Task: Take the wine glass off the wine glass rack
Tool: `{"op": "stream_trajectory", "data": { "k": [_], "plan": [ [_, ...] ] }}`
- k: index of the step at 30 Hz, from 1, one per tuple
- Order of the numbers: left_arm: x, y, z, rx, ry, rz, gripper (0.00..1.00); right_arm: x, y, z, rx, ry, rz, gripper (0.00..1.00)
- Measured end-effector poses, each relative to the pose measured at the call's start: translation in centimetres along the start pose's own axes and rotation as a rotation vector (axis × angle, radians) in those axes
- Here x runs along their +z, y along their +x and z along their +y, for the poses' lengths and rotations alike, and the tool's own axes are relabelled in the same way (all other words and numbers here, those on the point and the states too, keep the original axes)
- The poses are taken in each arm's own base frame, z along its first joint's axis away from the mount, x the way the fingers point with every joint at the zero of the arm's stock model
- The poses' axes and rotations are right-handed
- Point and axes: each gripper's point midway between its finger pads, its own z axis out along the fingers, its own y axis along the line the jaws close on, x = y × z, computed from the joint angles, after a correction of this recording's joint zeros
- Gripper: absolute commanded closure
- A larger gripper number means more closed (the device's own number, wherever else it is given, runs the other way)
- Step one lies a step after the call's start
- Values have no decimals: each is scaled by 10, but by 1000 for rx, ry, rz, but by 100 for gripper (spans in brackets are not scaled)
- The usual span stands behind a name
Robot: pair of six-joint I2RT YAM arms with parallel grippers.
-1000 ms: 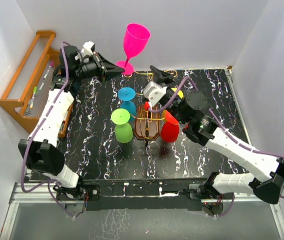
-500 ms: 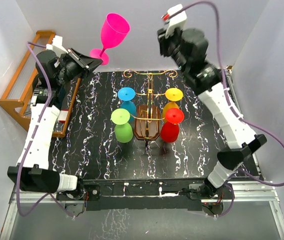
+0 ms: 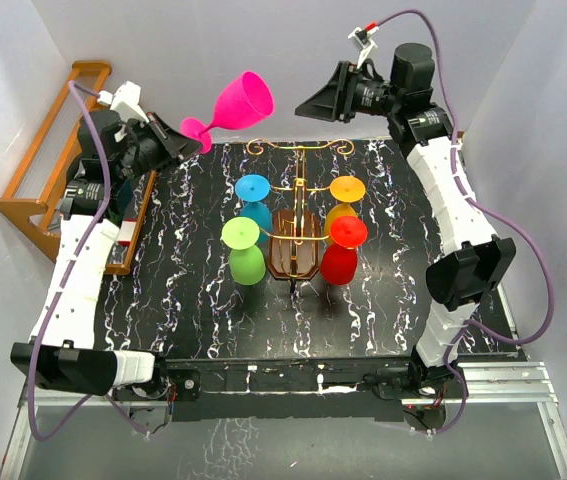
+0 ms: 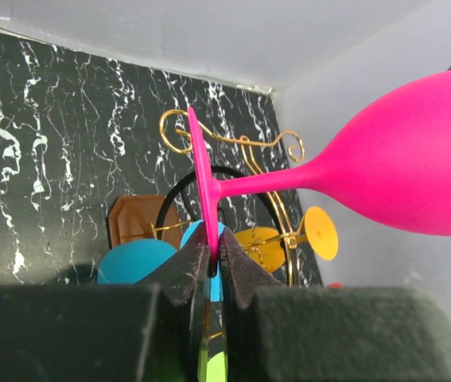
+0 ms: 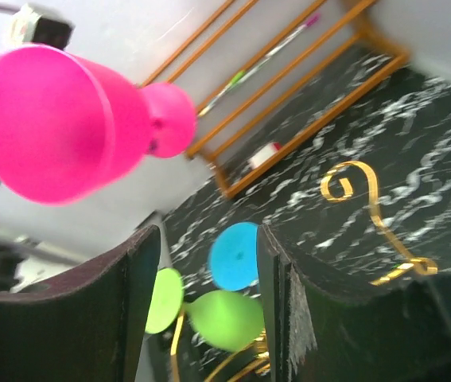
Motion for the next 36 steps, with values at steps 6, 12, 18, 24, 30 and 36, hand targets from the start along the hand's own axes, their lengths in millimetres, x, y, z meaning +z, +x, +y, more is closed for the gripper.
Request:
{"op": "stream_trajectory", "data": {
  "k": [6, 12, 18, 24, 30, 36],
  "plan": [
    [13, 13, -14, 141, 5, 80, 100, 4, 9, 31, 36, -133, 56, 45],
    [13, 23, -10, 189, -24, 122, 100, 3, 3, 33, 4, -125, 38, 45],
    [12, 26, -6, 200, -41, 132, 100, 6, 6, 29, 3, -90, 42, 45],
    [12, 30, -10, 205, -32, 142, 100, 20, 8, 34, -42, -53, 50, 45],
    [12, 32, -11, 207, -28, 146, 100, 38, 26, 36, -67, -30, 90, 90],
    [12, 31, -12, 200, -34, 144, 72, 45, 35, 24, -73, 16, 108, 92]
  ]
}}
